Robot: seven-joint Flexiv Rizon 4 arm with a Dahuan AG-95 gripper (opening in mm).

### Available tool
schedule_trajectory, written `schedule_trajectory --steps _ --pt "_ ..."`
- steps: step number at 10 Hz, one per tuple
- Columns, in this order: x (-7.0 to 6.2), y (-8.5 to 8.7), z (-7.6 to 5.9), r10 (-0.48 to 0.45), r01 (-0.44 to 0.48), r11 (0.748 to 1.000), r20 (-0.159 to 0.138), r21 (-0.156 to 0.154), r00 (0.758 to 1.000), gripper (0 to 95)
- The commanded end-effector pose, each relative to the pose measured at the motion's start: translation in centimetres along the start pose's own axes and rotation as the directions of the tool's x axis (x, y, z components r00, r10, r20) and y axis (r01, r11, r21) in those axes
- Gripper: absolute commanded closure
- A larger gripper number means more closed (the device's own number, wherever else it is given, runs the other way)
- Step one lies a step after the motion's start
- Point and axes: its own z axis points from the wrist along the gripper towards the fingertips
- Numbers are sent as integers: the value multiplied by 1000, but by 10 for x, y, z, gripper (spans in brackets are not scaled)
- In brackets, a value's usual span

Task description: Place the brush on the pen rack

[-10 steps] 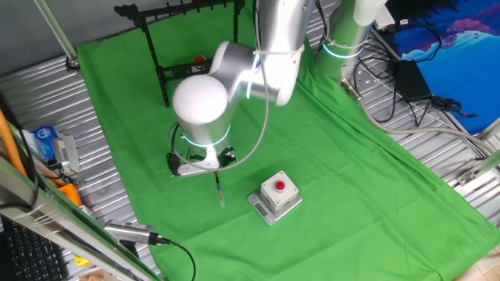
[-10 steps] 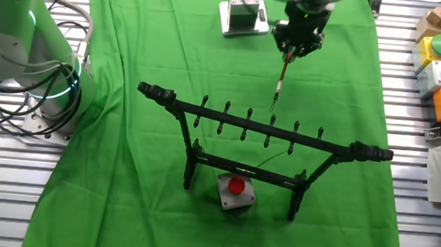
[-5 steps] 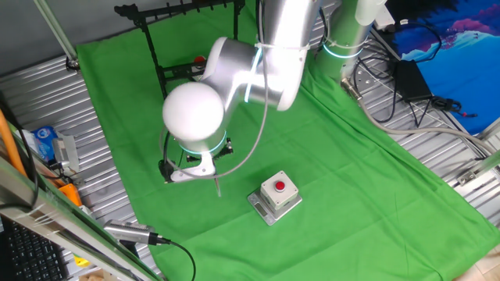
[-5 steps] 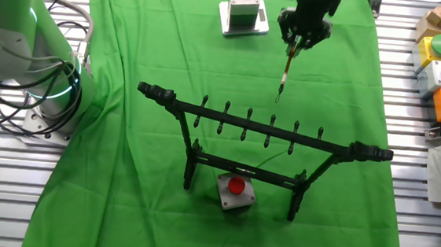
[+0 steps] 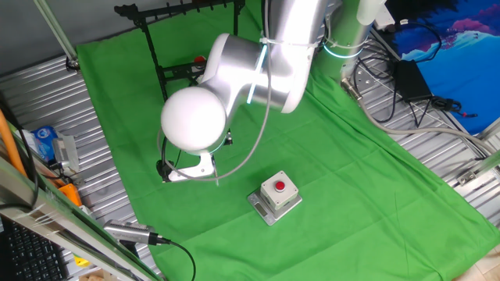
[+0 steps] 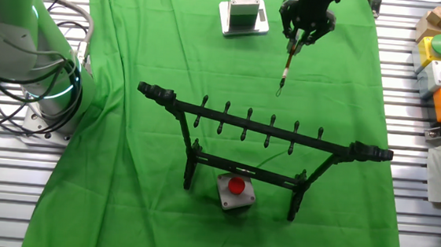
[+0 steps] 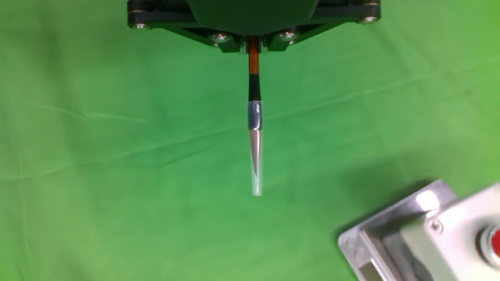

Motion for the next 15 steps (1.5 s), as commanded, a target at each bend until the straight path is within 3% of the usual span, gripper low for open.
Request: schedule_trajectory --steps 1,4,7,11,15 --pt "1 -1 0 3 -3 1000 6 -3 1000 950" --pt "0 0 0 -8 8 1000 15 -1 1000 950" --pt "0 0 0 25 -25 1000 -7 13 1000 950" --pt "0 0 0 79 -79 997 -8 11 997 950" --pt "0 0 0 117 -116 993 -31 24 993 950"
